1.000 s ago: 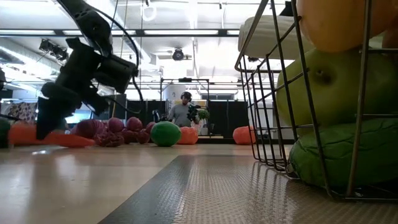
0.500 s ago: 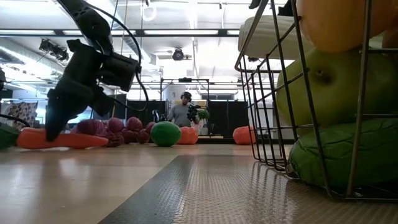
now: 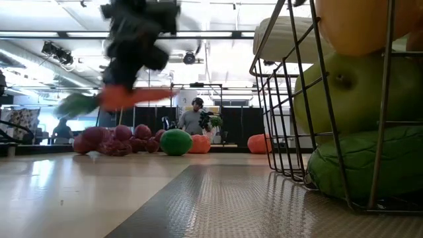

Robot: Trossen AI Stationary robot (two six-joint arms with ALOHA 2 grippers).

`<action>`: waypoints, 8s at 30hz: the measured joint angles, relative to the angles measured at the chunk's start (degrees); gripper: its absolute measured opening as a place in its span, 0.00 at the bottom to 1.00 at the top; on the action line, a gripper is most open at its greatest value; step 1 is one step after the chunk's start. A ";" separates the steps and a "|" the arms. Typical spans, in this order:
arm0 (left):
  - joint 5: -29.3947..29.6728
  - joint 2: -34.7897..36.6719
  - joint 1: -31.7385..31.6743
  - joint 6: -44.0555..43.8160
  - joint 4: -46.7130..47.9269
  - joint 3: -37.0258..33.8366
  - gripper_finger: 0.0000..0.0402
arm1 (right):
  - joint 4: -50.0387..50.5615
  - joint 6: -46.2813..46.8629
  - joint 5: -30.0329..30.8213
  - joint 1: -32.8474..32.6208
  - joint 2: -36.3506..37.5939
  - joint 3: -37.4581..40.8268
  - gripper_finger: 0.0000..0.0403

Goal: Build produce basket
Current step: Put the carrot into the wire basket, then put the purple garlic into the wire basket

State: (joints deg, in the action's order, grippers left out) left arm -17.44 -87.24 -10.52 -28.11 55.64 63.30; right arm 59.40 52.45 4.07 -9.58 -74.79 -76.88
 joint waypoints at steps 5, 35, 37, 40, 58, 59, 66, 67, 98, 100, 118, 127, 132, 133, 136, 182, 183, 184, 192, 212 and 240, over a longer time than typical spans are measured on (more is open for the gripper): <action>2.94 0.00 4.68 -2.57 -4.80 12.52 0.27 | 6.39 9.01 6.34 -5.91 4.48 0.00 0.72; 16.75 -11.30 22.56 -17.72 -49.87 22.57 0.28 | -16.49 20.61 38.83 -29.40 4.39 0.00 0.71; 16.33 -11.30 22.29 -17.47 -49.90 22.58 0.28 | -20.00 19.14 39.66 -28.50 4.33 -0.01 0.71; 14.36 -11.28 21.80 -17.30 -50.14 22.56 0.28 | -25.96 15.37 39.82 -26.45 3.33 -0.02 0.71; 9.09 -10.52 18.86 -14.53 -53.51 22.60 0.28 | -26.96 16.16 28.03 -18.59 0.66 0.04 0.58; 8.36 -10.36 18.59 -14.53 -53.56 22.60 0.28 | -26.85 16.45 28.80 -18.61 0.66 0.04 0.57; 6.32 -9.29 17.30 -13.02 -53.06 22.51 0.29 | -25.77 16.84 30.14 -18.59 0.75 -0.09 0.42; 6.25 -8.99 17.12 -12.66 -52.70 22.50 0.29 | -25.90 16.69 29.90 -18.58 0.75 -0.10 0.39; 6.64 2.17 10.11 -4.19 -36.14 22.64 0.49 | -3.35 19.73 -5.35 -24.75 -0.58 0.00 0.20; 6.66 2.12 9.45 -4.19 -35.02 22.63 0.48 | -2.25 19.43 -5.39 -25.82 -2.09 0.00 0.20; 14.97 2.69 3.88 -0.55 -6.46 22.56 0.42 | 0.23 19.70 -3.52 -28.71 -16.66 0.00 0.47; 30.80 2.57 -0.37 1.88 16.95 22.56 0.43 | 1.59 25.51 0.43 -28.56 -16.57 0.00 0.62; 31.18 2.54 -5.00 1.82 17.87 22.56 0.42 | 6.25 28.10 6.42 -28.64 -12.43 0.00 0.65; 31.18 2.44 -6.24 1.84 17.88 22.56 0.42 | 6.87 28.67 7.88 -28.64 -11.35 -0.01 0.65; 31.20 1.43 -10.21 1.82 18.51 22.49 0.40 | 7.22 29.34 12.61 -28.30 -8.32 -0.02 0.64; 23.33 -30.51 -33.50 22.00 14.66 22.47 0.78 | 8.38 30.09 19.79 -20.93 -2.38 -0.02 0.64; 23.34 -30.89 -33.32 22.43 14.45 22.47 0.78 | 8.38 30.11 19.61 -20.93 -2.38 -0.02 0.64; 23.33 -31.17 -33.14 22.85 14.30 22.47 0.78 | 8.39 30.16 19.36 -20.93 -2.38 -0.02 0.64; 23.04 -32.52 -32.33 24.65 13.19 22.47 0.78 | 8.48 30.55 18.30 -20.93 -2.38 -0.02 0.64; 23.11 -32.36 -31.61 25.78 17.56 22.47 0.40 | 8.85 30.53 18.31 -20.93 -2.38 -0.02 0.64; 19.84 -15.44 -19.36 15.25 20.60 43.40 0.42 | 13.57 29.92 17.88 -21.39 1.78 0.00 0.64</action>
State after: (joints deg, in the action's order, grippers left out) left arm 2.40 -102.68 -29.88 -12.85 76.24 106.71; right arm 72.97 82.37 21.95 -30.96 -73.01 -76.88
